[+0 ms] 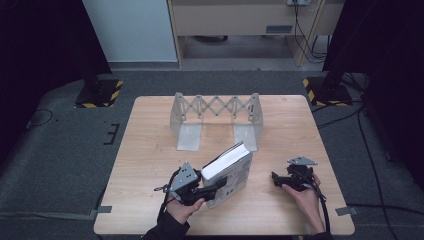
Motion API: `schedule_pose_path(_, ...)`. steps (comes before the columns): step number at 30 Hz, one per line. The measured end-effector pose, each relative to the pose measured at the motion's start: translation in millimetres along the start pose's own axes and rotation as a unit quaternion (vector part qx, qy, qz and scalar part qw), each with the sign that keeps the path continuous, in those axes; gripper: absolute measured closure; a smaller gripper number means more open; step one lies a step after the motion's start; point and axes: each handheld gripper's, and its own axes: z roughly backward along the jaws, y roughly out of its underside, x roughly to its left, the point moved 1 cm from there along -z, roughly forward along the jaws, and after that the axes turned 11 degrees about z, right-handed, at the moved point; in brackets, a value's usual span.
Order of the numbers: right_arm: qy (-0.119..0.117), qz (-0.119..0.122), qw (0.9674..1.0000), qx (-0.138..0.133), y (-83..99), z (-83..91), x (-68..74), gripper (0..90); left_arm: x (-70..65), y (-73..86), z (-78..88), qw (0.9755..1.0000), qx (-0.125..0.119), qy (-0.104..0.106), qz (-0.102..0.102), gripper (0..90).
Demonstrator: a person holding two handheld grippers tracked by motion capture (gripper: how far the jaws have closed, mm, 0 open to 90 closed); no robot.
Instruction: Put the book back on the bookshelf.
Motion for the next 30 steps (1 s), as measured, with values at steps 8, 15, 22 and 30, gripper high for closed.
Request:
schedule_pose_path(8,0.002,-0.001,1.0000,0.001,0.1,-0.3,0.3,4.0,-4.5,-8.6,0.9,0.9999,-0.012,0.002,-0.005,43.3)
schedule_pose_path(15,0.002,-0.006,1.0000,0.004,-0.4,-0.5,1.2,3.2,-13.0,-25.5,-2.3,0.9994,-0.026,0.001,-0.022,40.0)
schedule_pose_path(22,0.003,-0.008,1.0000,0.004,-0.4,-0.3,1.6,3.3,-18.0,-38.0,-7.7,0.9992,-0.024,-0.004,-0.030,38.5)
schedule_pose_path(30,0.005,-0.006,1.0000,0.003,-0.5,-0.6,1.5,3.2,-18.0,-45.5,-12.3,0.9994,-0.016,0.003,-0.029,34.8)
